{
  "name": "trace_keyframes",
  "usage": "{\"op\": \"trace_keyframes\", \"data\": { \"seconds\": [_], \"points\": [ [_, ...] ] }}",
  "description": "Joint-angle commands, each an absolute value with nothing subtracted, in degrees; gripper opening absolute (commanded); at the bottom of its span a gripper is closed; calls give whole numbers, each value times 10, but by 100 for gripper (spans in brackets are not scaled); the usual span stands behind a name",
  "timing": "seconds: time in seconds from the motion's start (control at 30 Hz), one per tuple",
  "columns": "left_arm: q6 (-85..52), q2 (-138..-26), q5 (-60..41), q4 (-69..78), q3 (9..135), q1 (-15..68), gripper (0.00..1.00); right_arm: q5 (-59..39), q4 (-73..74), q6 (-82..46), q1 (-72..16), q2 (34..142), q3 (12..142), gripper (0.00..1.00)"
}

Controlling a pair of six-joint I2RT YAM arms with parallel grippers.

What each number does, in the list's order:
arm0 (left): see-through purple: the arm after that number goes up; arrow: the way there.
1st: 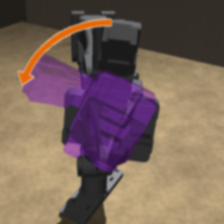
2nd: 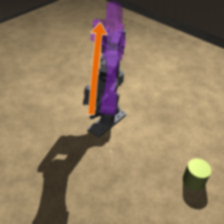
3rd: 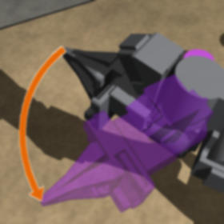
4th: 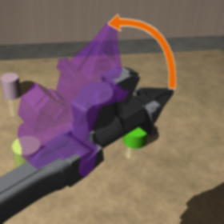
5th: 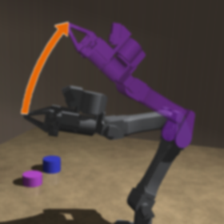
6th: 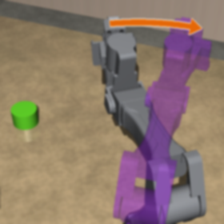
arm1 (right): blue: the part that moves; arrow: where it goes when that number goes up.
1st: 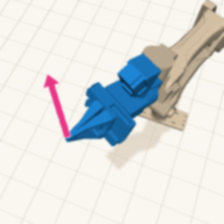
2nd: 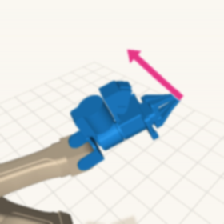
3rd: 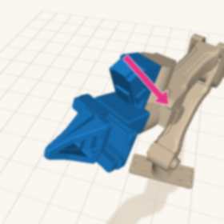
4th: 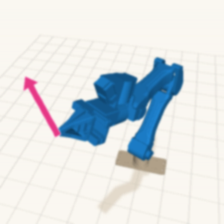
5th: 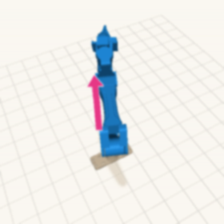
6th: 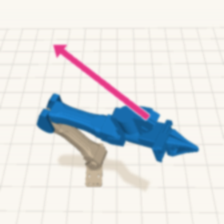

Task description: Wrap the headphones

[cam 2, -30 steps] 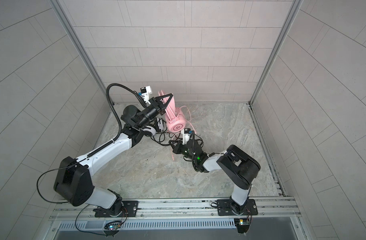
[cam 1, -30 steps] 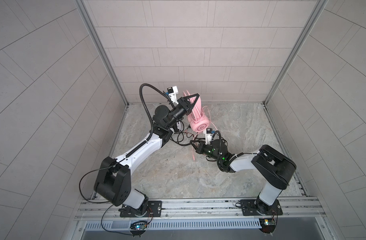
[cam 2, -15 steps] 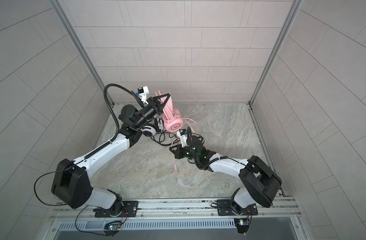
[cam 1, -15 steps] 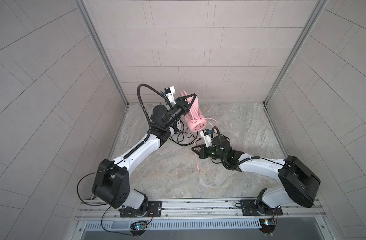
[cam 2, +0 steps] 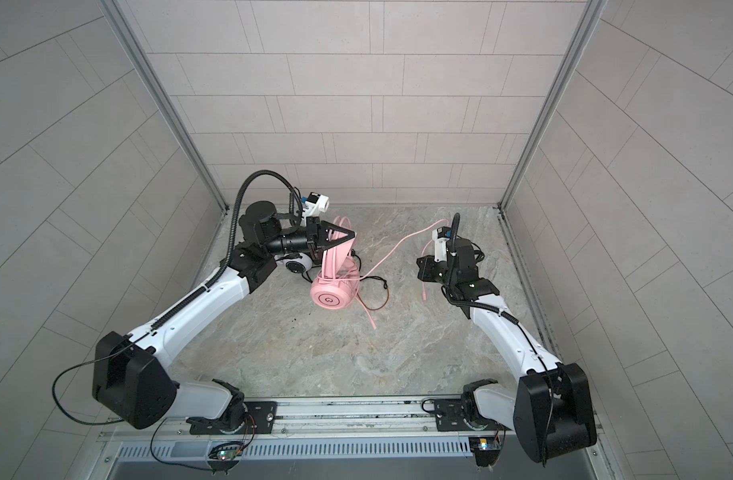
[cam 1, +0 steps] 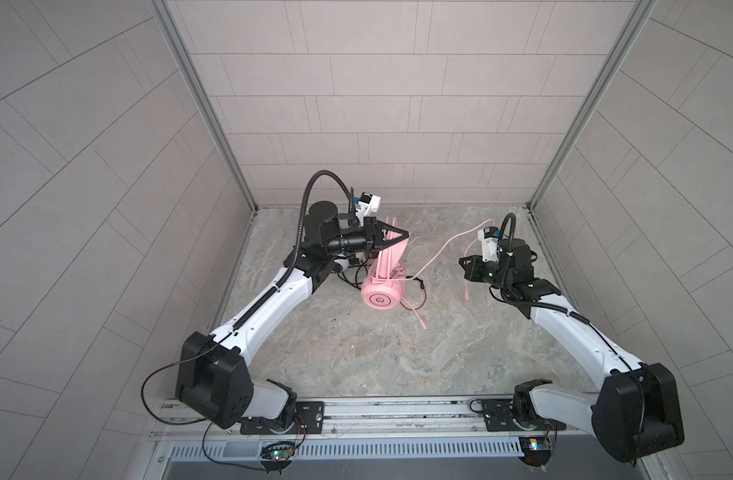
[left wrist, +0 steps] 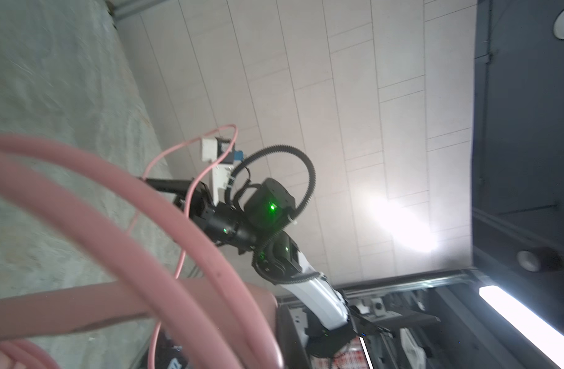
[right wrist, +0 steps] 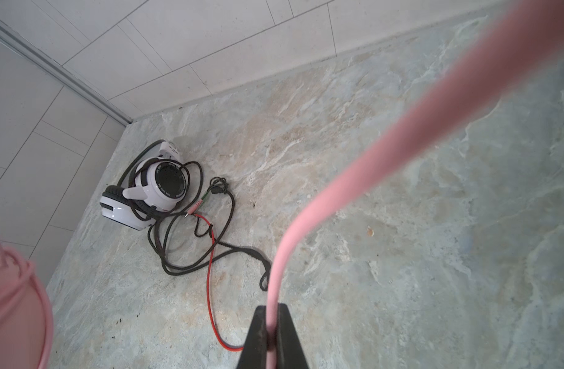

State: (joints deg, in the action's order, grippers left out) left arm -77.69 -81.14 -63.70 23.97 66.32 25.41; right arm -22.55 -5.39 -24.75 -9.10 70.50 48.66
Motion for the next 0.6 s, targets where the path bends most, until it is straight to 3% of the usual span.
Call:
{"op": "trace_keyframes", "data": {
  "seconds": [0.0,0.2,0.33,0.57],
  "points": [
    [-1005,-826,-717,538,662,257,0,-259,-17,-224,-92,770,535,6],
    [-1203,-861,-668,752,683,279,0,-331,168,-305,-114,958,612,5],
    [-1200,-878,-623,752,722,315,0,-349,316,-413,-174,1071,656,5],
    [-1165,-926,-514,752,804,364,0,-282,559,-609,-285,1207,715,5]
  ]
}}
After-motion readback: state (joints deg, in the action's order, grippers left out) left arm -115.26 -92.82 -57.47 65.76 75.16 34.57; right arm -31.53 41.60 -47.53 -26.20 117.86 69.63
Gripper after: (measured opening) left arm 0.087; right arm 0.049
